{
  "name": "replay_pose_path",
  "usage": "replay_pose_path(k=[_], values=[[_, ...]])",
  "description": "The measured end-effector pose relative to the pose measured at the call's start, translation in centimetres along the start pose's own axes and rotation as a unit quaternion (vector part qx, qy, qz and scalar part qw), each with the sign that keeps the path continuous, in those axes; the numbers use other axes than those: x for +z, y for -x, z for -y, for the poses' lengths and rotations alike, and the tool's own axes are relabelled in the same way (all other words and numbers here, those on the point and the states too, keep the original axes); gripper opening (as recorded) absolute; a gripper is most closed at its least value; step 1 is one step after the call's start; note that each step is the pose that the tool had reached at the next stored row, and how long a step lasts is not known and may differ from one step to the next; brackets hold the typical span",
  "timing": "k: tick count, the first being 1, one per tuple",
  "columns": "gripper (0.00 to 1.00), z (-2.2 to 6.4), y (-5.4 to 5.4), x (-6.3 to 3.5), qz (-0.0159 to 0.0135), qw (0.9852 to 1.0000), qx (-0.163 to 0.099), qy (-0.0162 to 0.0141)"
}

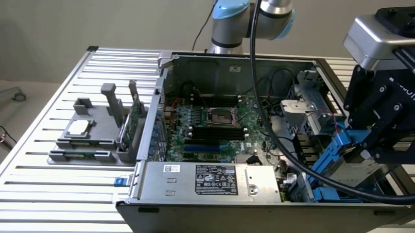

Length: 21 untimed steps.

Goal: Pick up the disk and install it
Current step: 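Insert the disk into the insertion slot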

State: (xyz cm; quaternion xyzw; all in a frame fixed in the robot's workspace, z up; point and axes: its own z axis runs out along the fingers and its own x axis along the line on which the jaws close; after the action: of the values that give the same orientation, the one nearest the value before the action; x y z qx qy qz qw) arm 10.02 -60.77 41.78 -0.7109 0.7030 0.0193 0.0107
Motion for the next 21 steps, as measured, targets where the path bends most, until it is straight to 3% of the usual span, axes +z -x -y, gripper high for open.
replay_pose_path(k=[3, 6, 13, 21], values=[[0.33, 0.02, 0.0, 0.0, 0.0089, 1.0, -0.003, 0.0], [0.33, 0.03, 0.0, 0.0, 0.0131, 0.9999, -0.005, 0.0001], [0.33, 0.04, -0.1, 0.03, 0.0194, 0.9998, -0.011, 0.0003], [0.33, 1.17, -0.2, 0.01, 0.0217, 0.9996, -0.017, 0.0025]])
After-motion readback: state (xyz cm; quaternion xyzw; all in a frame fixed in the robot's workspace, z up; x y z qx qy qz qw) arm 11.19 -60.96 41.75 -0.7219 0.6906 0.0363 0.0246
